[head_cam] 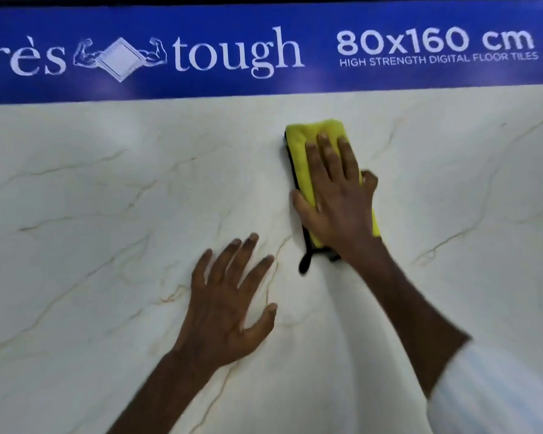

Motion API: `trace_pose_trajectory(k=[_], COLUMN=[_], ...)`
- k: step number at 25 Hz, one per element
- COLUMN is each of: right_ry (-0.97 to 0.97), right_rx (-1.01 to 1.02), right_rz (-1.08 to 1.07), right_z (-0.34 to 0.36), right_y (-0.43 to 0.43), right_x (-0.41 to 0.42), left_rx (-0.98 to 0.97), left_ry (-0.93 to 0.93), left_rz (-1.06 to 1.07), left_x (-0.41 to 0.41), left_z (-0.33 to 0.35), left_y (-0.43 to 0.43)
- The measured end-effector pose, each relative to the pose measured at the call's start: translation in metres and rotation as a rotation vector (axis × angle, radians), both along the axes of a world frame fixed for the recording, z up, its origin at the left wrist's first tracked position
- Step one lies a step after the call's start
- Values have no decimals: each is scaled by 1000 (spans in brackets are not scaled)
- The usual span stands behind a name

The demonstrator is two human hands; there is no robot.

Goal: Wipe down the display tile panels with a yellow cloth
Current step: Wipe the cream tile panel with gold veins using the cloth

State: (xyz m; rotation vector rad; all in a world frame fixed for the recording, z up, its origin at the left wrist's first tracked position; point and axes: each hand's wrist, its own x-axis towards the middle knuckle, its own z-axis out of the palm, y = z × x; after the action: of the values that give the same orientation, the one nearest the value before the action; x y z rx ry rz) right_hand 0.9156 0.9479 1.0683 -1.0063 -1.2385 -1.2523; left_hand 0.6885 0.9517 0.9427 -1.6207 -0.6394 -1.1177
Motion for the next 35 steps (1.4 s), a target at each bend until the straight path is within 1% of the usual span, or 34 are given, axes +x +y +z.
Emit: trace_pose_trajectory(k=[2, 4, 6, 8, 9, 10, 11, 13, 15, 16, 17, 18, 20, 21, 24, 25, 26, 28, 30, 32, 33, 34, 35], right_ry=[-18, -27, -19, 23, 42, 35, 24, 27, 86, 105, 116, 119, 121, 116, 102, 114, 132, 142, 128, 149, 168, 183, 186], right_rx=[-21, -46, -98, -153, -157, -166, -187, -161, -141, -128, -110, -94, -98, -123, -264, -314, -352, -356, -275, -200, -176, -157, -158], right_rz=[6, 33, -45, -91, -71, -43, -20, -8, 8, 3, 3, 3, -21, -33, -67, -70, -66, -48, -56, -60, -56, -48, -38], right_z=[-88, -193, -299, -370, -383, -381, -364, -298, -223, -196, -184, -186, -235, -275, -410, -442, -459, -451, -400, -345, -331, -332, -347], right_y=[-5, -2, -4, -11, -15, -17, -19, -22, -18, -16, -15, -13, -13, -14, -25, -30, -34, -30, -24, -18, -16, -15, -14], right_x=[1, 6, 7, 4, 1, 0, -3, -8, -9, -8, -8, -8, -7, -8, -13, -16, -18, -20, -22, -23, -25, -26, -25], left_rx=[-6, 6, -2, -21, -26, -27, -33, -63, -112, -142, -171, -196, -208, -190, -161, -170, -182, -205, -225, -241, -227, -208, -192], left_ry=[31, 31, 25, 22, 24, 24, 19, -25, -105, -127, -125, -102, -11, 20, -8, -17, -24, -52, -55, -23, -20, -32, -45], left_rz=[84, 118, 103, 92, 98, 104, 95, 15, -88, -102, -91, -63, -8, 5, 15, -3, -27, -68, -77, -40, -18, -7, -4], left_x=[-1, -2, 0, -2, -3, -3, -3, 1, 10, 14, 17, 16, 12, 9, 11, 13, 13, 13, 10, 10, 10, 10, 10], left_z=[-15, -16, -16, -19, -19, -17, -15, -19, -47, -69, -91, -113, -142, -147, -143, -142, -145, -163, -194, -215, -218, -219, -218], left_y=[9, 15, 15, 17, 17, 17, 16, 8, -3, -9, -12, -13, -6, -1, 4, 3, -1, -9, -13, -8, -3, 2, 5])
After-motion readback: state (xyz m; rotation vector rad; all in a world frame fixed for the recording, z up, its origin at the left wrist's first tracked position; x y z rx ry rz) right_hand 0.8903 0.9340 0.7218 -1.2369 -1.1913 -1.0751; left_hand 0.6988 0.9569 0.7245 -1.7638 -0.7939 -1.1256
